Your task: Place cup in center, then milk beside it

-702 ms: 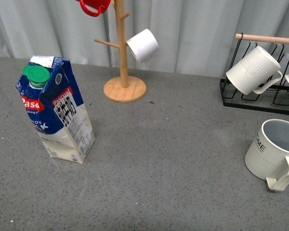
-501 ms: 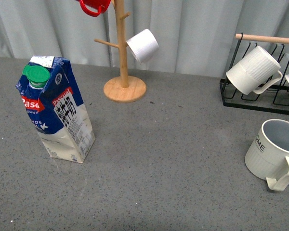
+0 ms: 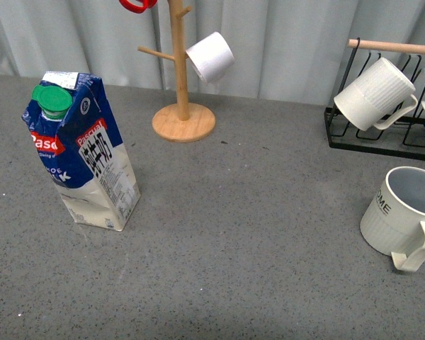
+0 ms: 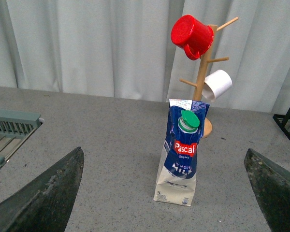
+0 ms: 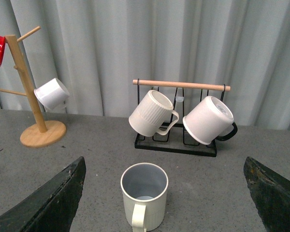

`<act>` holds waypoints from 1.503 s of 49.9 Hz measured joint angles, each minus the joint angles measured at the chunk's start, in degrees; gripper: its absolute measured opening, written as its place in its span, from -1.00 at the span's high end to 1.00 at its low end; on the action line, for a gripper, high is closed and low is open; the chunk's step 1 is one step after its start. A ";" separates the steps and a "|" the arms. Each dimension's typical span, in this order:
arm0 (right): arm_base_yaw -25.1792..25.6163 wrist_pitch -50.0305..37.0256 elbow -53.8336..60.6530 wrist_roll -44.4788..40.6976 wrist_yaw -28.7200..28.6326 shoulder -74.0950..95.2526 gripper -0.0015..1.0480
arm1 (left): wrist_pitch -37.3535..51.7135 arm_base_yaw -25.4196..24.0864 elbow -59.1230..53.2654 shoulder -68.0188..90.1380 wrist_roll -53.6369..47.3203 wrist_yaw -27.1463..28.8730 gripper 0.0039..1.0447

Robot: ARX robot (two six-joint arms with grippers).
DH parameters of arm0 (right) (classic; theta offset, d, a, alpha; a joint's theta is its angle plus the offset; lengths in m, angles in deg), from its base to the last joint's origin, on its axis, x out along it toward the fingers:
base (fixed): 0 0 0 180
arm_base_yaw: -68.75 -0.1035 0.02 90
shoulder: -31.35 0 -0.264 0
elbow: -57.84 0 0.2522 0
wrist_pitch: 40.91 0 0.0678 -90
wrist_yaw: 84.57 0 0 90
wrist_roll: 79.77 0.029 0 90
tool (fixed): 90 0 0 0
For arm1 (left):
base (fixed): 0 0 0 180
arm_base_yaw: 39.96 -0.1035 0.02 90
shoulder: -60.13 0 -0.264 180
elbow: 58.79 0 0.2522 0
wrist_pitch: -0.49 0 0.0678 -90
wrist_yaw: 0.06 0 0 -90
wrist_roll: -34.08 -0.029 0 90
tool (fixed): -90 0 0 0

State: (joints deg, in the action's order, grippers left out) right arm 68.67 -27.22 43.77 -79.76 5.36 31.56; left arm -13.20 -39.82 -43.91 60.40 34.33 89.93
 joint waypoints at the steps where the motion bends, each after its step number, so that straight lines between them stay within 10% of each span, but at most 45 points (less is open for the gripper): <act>1: 0.00 0.00 0.00 0.00 0.00 0.00 -0.82 | 0.00 0.00 0.00 0.00 0.00 0.00 -0.88; 75: 0.00 0.00 0.00 0.00 0.00 0.00 -0.82 | 0.00 0.00 0.00 0.00 0.00 0.00 -0.88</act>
State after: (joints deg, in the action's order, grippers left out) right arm 68.67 -27.22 43.77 -79.76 5.36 31.56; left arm -13.20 -39.82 -43.91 60.40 34.33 89.93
